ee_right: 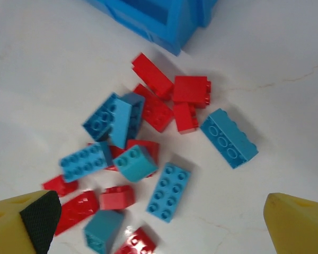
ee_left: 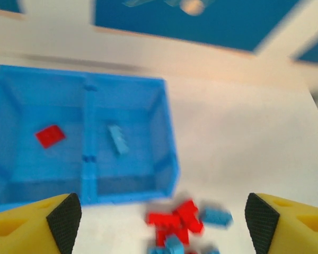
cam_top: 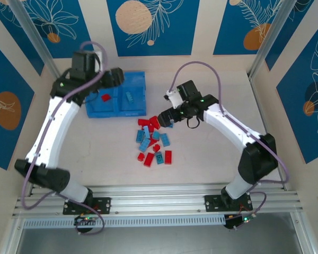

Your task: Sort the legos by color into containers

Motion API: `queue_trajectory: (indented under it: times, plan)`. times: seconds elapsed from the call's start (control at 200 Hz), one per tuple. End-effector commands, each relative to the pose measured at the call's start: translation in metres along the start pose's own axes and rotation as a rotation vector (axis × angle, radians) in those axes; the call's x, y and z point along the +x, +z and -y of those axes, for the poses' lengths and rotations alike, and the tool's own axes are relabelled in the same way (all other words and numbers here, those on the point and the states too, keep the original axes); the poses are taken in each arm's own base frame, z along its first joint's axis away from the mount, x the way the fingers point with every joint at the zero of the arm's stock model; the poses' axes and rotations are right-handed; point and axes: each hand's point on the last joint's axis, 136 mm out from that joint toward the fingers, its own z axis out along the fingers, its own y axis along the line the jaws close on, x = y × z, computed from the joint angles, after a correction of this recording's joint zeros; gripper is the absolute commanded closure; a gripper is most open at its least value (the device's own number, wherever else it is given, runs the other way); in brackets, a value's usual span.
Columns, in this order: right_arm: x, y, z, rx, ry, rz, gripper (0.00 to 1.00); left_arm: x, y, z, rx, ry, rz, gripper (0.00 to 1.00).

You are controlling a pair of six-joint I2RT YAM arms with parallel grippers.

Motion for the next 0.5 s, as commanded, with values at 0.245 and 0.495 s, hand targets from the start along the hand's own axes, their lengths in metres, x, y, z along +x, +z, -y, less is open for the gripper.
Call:
queue_trajectory:
  times: [0.245, 0.495]
  plan:
    - [0.024, 0.09, 0.049, -0.002, -0.183, -0.238, 0.01, 0.106, -0.052, 0.019, 0.199, 0.312, -0.02, 0.0]
    - [0.041, 0.123, 0.057, -0.042, -0.111, -0.3, 0.15, 0.147, -0.073, 0.001, 0.175, 0.359, -0.117, 0.0]
